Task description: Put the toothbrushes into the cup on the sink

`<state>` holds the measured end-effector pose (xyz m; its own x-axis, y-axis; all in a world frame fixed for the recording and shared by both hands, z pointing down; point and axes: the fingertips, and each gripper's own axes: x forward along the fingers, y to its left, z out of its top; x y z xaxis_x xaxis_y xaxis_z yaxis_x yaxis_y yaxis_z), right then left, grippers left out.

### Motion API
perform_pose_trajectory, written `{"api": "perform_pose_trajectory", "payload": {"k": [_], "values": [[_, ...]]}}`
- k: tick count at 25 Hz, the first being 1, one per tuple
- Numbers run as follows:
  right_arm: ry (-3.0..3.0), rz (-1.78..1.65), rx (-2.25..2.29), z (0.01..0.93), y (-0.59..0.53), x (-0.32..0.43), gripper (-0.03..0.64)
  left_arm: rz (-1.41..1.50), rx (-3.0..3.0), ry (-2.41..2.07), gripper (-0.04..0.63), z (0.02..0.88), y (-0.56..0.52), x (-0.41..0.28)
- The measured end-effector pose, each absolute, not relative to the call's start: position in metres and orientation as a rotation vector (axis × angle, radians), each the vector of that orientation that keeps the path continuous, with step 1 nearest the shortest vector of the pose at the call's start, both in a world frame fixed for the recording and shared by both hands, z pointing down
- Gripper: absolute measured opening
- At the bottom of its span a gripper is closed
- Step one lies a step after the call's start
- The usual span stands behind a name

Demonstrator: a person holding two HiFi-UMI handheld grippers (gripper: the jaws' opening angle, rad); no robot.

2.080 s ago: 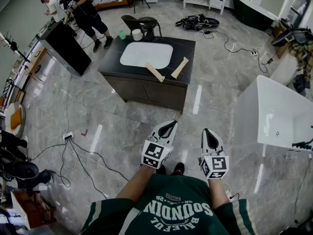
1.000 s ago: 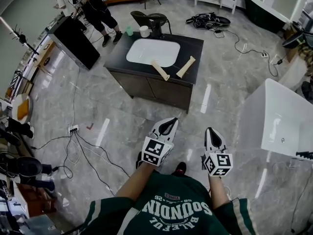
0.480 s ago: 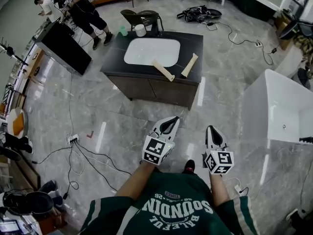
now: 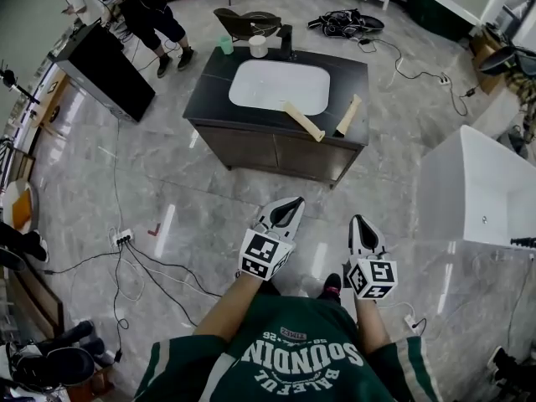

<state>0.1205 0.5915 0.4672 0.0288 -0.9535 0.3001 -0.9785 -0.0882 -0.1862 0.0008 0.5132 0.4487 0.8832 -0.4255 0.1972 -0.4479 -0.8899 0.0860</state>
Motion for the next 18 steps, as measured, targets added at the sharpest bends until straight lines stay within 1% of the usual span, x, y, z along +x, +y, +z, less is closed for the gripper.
{"api": "perform_pose_trajectory", "payload": {"k": [10, 18], "values": [[-2.05, 0.504, 2.209, 0.466, 0.554, 0.043, 0.043, 0.224, 2.914, -0.662, 0.011, 0.451, 0.478, -0.076], [-2.062, 0.48, 2.218, 0.464, 0.541, -0.013, 0.043, 0.248, 2.918, -0.647, 0.009, 0.459, 0.465, -0.126]]}}
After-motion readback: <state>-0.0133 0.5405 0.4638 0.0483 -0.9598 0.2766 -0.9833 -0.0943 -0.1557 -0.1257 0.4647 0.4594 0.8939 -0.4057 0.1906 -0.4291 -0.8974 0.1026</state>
